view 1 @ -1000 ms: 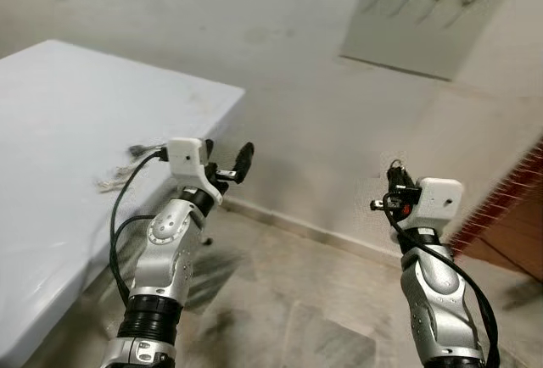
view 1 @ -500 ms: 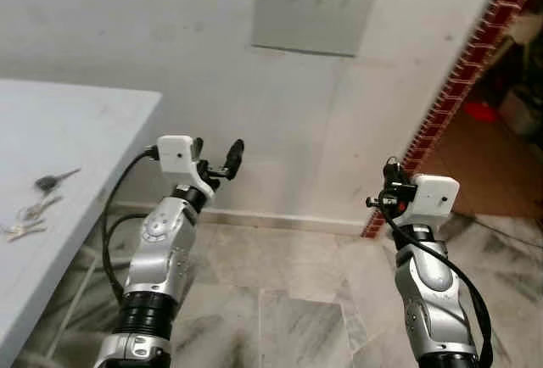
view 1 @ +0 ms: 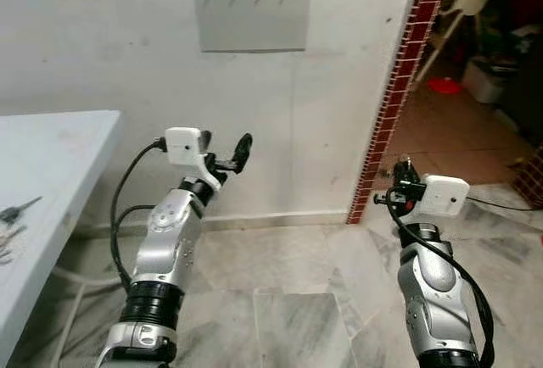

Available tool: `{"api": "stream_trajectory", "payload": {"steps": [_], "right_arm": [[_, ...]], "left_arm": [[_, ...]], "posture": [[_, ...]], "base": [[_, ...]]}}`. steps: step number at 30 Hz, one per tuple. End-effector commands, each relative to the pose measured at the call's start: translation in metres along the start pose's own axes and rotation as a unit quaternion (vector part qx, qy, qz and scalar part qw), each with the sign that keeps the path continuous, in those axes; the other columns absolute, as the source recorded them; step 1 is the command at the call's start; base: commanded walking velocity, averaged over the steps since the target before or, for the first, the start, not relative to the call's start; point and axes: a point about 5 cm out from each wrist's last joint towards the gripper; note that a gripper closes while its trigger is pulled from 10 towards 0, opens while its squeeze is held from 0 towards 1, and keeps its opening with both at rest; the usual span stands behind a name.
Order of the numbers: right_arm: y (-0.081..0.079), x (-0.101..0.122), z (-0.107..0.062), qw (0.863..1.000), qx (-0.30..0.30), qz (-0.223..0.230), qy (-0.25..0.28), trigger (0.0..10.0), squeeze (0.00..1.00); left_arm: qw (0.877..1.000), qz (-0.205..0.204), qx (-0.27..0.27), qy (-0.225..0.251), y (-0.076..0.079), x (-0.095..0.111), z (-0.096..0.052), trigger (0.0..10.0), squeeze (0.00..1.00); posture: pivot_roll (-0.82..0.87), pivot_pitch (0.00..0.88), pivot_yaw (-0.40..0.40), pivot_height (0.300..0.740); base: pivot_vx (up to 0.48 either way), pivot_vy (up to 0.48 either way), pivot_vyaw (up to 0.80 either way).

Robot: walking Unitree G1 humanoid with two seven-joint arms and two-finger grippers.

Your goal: Hang keys on a hook

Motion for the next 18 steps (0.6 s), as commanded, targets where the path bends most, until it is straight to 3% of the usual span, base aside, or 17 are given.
{"api": "stream_trajectory", "payload": {"steps": [1,6,18], "right_arm": [[-0.0015,0.0025,-0.0010,1.000,0.004,0.002,0.009,10.0,0.00],[-0.0006,0.0026,-0.0033,1.000,0.009,-0.001,0.009,10.0,0.00],[-0.0017,0.0034,-0.0036,1.000,0.019,-0.005,0.006,10.0,0.00]], "left_arm": [[1.000,0.011,0.000,-0.003,-0.0016,0.0036,0.0035,10.0,0.00],[1.000,-0.003,-0.010,0.002,0.0015,0.0015,0.0007,10.0,0.00],[1.000,-0.014,-0.008,0.003,0.0022,-0.0017,-0.0028,10.0,0.00]], "posture": [[-0.04,0.000,0.021,0.740],[-0.04,0.000,0.009,0.740],[-0.03,0.000,-0.009,0.740]], "base": [[0.000,0.000,0.00],[0.050,0.000,0.00],[0.380,0.000,0.00]]}}
Point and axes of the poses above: a point about 5 cm out from each wrist's last joint towards the gripper, its own z axis pointing out of the wrist towards the gripper, its own x axis along the axis of the wrist's last joint, y = z × x, and after that the axes turned 10 degrees about z, right-handed
